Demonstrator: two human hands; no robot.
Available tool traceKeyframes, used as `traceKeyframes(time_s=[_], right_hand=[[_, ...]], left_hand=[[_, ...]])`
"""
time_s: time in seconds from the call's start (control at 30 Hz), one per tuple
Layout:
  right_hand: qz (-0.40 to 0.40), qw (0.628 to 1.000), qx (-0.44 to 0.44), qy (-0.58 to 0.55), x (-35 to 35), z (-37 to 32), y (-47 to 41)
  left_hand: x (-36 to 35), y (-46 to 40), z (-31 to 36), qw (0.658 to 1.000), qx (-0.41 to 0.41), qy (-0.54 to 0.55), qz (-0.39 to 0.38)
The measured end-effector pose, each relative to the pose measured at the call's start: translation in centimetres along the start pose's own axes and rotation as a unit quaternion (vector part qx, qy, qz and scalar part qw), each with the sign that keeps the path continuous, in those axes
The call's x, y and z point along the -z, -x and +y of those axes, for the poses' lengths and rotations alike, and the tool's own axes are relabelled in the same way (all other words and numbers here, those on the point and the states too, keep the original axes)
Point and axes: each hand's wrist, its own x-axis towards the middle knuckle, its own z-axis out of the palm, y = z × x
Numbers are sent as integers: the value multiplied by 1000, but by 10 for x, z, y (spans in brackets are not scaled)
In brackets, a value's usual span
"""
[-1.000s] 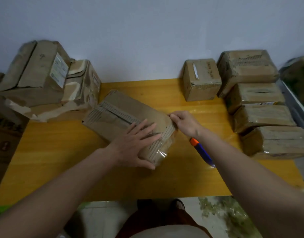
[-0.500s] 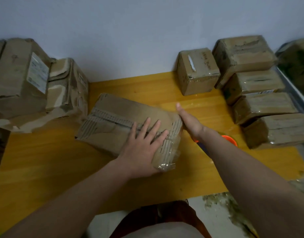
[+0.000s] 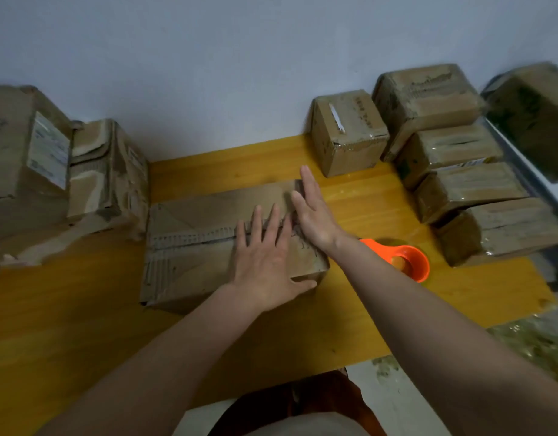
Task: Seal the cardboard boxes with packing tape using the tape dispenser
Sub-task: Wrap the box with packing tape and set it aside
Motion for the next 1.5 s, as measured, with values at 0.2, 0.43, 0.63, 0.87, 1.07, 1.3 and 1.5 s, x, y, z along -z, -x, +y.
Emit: traceKeyframes(time_s=[0.2,0.43,0.63,0.87,1.07,1.3,1.5], right_hand=[[17,995,-79,-59,-3,11,-17],[-31,959,-205,-192,0,20,-19],[1,979,-172,-109,17,27,23],[50,996,-41,-55,-11,31,63],[300,919,-124,-227,-48,27,63],[424,795,-210,-381,-51,20,26],[425,796,-247,-353,-64,12,17]], left_hand=[[-3,0,-8,1000,-17,-20,9],[-6,-4,-6,999,1,-36,31],[-5,-10,-4,999,32,-24,21],[-8,-19,3,998,54,-28,18],[-3,-18,6,999,47,-12,12],[5,-13,-11,997,-62,-15,-39],[7,-6,-30,994,-94,-6,-50]])
